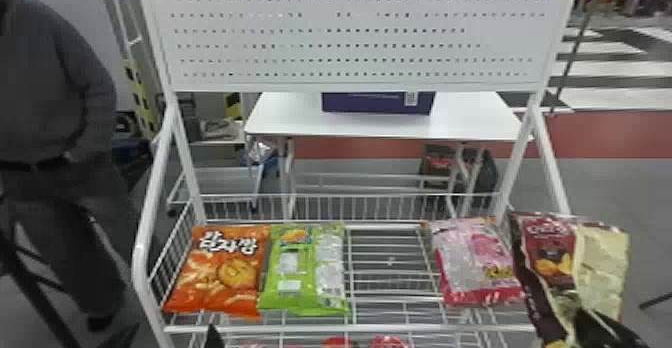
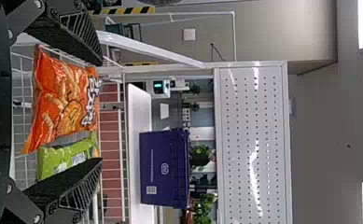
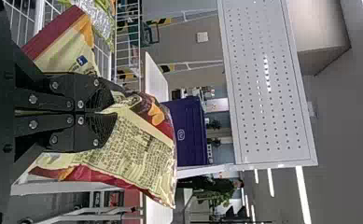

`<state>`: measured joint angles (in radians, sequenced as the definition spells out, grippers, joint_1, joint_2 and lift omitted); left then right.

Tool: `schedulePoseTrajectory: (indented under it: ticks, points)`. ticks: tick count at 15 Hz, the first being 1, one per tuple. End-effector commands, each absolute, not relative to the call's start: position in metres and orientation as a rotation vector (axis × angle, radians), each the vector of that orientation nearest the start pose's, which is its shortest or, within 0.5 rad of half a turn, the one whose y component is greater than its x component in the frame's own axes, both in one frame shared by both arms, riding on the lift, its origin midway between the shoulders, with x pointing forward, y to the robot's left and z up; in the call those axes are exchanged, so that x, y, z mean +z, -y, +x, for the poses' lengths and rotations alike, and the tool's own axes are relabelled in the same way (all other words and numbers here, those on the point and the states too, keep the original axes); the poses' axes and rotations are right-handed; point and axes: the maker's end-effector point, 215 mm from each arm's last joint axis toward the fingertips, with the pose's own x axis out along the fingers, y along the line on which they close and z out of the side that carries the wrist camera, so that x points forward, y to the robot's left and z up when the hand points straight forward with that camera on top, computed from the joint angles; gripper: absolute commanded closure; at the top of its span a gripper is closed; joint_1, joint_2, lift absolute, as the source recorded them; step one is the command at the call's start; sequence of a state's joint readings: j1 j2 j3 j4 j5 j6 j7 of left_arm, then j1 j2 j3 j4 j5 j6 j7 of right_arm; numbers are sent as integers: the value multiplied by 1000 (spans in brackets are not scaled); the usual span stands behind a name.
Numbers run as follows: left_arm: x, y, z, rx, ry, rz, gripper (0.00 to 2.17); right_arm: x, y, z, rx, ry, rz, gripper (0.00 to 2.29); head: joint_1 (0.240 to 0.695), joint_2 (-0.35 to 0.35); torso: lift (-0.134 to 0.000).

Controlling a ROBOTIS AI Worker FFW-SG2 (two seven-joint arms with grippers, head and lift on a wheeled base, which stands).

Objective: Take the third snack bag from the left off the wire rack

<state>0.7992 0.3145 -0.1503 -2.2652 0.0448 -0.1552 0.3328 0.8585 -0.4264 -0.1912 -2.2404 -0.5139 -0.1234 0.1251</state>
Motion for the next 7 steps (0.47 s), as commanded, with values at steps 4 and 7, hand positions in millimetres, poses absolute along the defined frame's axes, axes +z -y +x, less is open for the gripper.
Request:
schedulePoseTrajectory:
  ticks: [4, 7]
  points:
    - [-299, -217, 355, 9, 28, 56, 167, -301, 287, 361, 232, -52, 81, 2243, 499, 0, 0]
    - [-298, -217, 355, 10, 30, 56, 167, -300, 289, 361, 229, -52, 78, 2243, 499, 0, 0]
